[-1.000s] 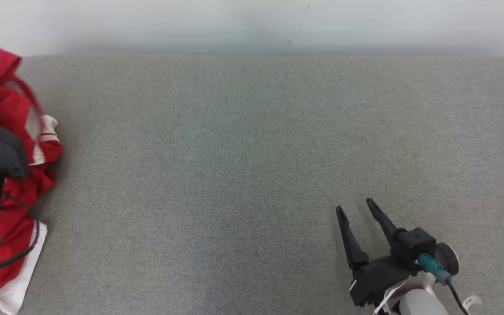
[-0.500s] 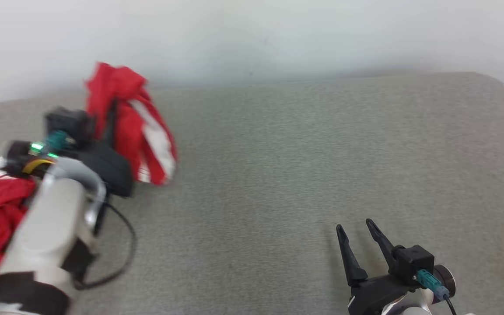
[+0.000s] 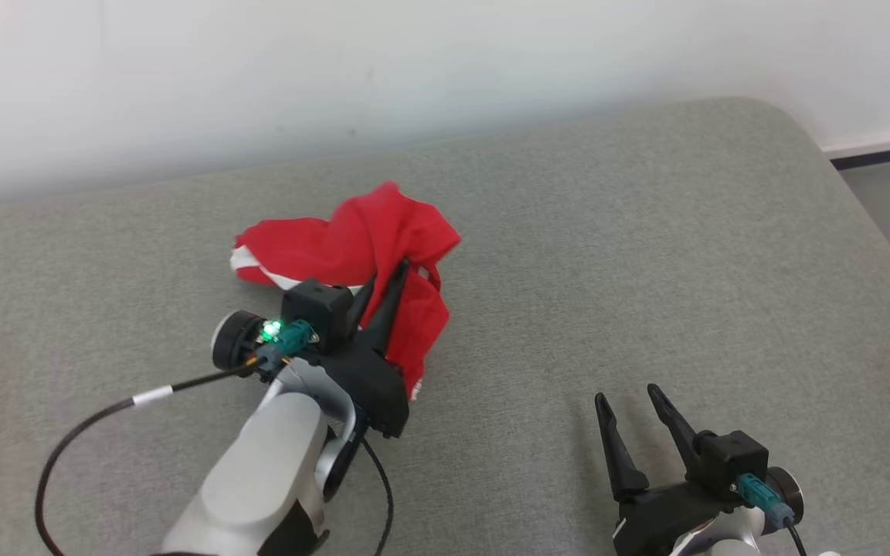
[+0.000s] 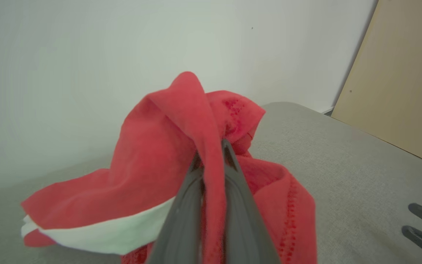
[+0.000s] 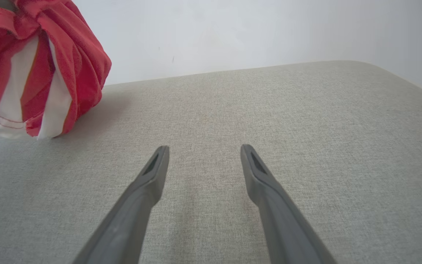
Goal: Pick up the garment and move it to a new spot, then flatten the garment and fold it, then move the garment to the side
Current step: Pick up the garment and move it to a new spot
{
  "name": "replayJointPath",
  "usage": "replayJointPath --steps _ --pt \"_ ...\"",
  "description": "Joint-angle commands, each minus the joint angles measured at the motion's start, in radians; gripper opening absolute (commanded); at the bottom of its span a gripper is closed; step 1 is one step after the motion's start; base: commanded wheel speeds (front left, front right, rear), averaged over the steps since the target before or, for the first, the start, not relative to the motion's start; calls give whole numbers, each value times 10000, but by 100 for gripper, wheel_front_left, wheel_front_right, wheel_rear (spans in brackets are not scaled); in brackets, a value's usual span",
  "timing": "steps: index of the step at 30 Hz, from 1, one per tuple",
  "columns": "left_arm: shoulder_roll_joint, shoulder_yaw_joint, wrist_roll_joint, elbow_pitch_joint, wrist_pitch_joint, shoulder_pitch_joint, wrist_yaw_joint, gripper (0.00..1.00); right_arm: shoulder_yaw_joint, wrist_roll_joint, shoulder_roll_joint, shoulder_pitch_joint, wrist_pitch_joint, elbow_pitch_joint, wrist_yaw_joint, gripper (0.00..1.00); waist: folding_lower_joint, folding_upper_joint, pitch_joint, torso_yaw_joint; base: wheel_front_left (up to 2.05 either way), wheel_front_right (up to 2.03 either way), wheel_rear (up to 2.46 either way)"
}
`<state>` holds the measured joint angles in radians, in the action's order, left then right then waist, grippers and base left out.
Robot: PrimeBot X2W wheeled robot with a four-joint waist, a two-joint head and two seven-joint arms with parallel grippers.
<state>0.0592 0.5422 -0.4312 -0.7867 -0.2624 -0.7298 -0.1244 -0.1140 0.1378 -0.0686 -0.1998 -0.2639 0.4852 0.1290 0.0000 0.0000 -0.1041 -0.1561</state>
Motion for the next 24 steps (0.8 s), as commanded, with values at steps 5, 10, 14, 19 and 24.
replayJointPath --steps 5,10,14,19,24 --pt "-60 -145 293 305 -33 620 89 100 13 -14 56 -102 -7 -32 34 100 0 0 -127 -216 0 0 0" --pt "-58 -522 714 569 -34 1188 226 100 189 48 85 -79 -7 -137 34 100 0 0 -171 -88 0 0 0" --pt "117 -1181 1071 1145 -36 1800 477 100 282 88 113 -74 -5 -238 34 100 0 0 -171 130 0 0 0" --pt "319 -1952 1507 1997 -35 2619 780 100 306 80 125 -93 -7 -337 34 100 0 0 -170 400 0 0 0" --pt "464 -2680 1963 2642 -35 3579 755 100 310 25 133 -24 -7 -410 34 100 0 0 -150 734 0 0 0"
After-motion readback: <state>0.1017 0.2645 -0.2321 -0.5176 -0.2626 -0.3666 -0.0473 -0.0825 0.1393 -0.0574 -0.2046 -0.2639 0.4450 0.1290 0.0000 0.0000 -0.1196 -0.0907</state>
